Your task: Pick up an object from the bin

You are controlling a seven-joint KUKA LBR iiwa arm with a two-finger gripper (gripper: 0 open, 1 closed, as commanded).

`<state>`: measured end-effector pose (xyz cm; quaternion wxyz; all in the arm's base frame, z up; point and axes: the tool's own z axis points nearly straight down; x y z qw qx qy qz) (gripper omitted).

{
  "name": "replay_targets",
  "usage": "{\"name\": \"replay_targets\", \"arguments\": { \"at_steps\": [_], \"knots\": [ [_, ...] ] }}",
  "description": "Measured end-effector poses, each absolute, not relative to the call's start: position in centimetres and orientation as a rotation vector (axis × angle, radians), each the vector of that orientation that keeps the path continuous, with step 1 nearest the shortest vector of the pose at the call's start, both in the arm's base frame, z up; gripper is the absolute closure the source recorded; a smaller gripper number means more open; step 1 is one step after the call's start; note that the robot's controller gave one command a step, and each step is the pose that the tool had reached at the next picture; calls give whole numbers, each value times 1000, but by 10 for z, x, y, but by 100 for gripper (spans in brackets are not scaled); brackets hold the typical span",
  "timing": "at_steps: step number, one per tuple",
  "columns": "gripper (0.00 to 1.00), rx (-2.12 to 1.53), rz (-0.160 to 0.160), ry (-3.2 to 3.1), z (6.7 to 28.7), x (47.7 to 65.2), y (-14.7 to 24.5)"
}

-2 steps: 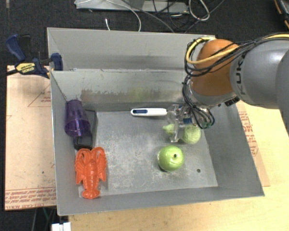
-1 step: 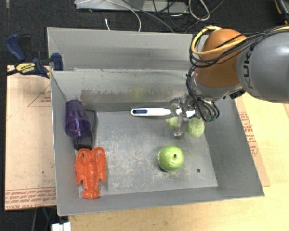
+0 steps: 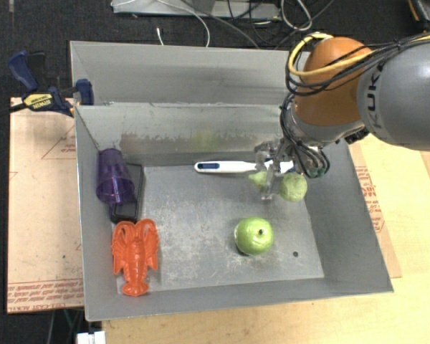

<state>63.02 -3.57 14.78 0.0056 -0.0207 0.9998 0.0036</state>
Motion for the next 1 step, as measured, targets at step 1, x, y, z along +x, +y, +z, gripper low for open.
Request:
{"name": "replay_targets", "arguments": {
  "at_steps": [1],
  "knots": [
    [100, -64, 11, 3128, 178, 630, -35]
  ]
}}
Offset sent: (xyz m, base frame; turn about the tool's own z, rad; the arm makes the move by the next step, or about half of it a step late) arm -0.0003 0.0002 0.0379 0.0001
